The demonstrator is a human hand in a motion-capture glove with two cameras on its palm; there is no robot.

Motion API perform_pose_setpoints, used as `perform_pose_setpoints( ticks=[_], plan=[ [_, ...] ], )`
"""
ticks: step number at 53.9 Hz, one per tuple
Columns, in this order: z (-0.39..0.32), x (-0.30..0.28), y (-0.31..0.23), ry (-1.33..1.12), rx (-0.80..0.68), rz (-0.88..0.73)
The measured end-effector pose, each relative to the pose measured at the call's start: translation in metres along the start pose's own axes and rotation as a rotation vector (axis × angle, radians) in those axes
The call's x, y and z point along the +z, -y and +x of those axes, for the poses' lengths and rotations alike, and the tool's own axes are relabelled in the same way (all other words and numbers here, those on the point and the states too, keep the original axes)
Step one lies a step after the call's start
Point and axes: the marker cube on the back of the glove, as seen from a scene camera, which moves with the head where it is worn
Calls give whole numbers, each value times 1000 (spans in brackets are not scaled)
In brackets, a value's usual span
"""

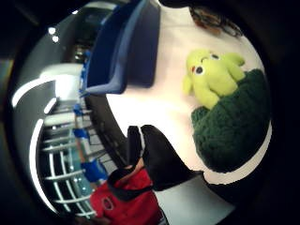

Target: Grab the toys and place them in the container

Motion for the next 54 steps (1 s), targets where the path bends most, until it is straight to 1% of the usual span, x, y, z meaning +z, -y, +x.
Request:
perform_pose_setpoints(
  ticks=[8, 12, 24, 32, 38, 47, 54],
  plan=[
    [2, 28, 4, -79, 32, -91],
    [4, 39, 7, -87, 31, -104],
    [1, 42, 6, -207, -67, -101],
    [-6, 40, 10, -212, -90, -18],
    [-8, 38, 12, -153, -106, 33],
    [12, 17, 16, -32, -52, 94],
    [15, -7, 12, -10, -44, 131]
  ],
)
